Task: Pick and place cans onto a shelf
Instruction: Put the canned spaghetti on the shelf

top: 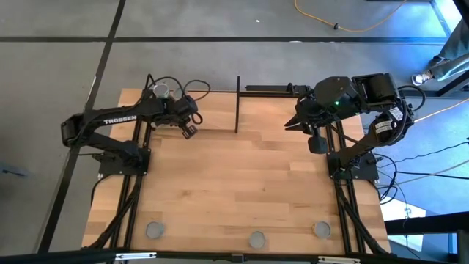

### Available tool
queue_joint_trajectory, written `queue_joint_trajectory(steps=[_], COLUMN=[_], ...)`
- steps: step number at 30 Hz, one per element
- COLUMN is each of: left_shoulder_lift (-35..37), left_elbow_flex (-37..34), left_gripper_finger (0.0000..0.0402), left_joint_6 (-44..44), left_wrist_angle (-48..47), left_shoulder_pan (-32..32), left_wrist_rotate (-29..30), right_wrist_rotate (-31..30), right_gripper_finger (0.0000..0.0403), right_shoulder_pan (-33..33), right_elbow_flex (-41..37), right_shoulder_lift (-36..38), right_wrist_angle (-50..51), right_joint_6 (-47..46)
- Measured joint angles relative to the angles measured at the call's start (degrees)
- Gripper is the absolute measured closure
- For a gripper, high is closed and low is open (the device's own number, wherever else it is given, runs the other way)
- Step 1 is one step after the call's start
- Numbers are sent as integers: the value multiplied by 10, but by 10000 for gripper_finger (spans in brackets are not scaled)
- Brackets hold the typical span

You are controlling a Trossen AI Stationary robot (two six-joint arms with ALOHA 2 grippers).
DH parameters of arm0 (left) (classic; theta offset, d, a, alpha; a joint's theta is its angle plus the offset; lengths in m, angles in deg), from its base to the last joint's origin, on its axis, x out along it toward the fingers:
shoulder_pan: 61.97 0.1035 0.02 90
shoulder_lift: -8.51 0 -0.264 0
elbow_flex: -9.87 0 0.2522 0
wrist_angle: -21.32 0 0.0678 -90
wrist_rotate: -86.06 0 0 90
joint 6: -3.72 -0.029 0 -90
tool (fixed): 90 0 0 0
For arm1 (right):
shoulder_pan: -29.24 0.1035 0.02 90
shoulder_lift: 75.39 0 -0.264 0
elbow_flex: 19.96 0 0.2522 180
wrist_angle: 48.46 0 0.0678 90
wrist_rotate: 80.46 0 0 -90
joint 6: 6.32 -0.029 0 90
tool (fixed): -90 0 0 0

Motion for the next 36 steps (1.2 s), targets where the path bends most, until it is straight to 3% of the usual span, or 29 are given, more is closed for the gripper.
queue_joint_trajectory(steps=[15,36], left_shoulder_lift=[-27,-27], left_elbow_flex=[0,0], left_gripper_finger=[401,365], left_joint_6=[-43,-44], left_wrist_angle=[23,16], left_shoulder_pan=[27,29], left_wrist_rotate=[-13,-7], right_wrist_rotate=[0,0], right_gripper_finger=[357,357], right_shoulder_pan=[0,0], right_elbow_flex=[0,0], right_shoulder_lift=[0,0], right_wrist_angle=[0,0], right_joint_6=[0,-2])
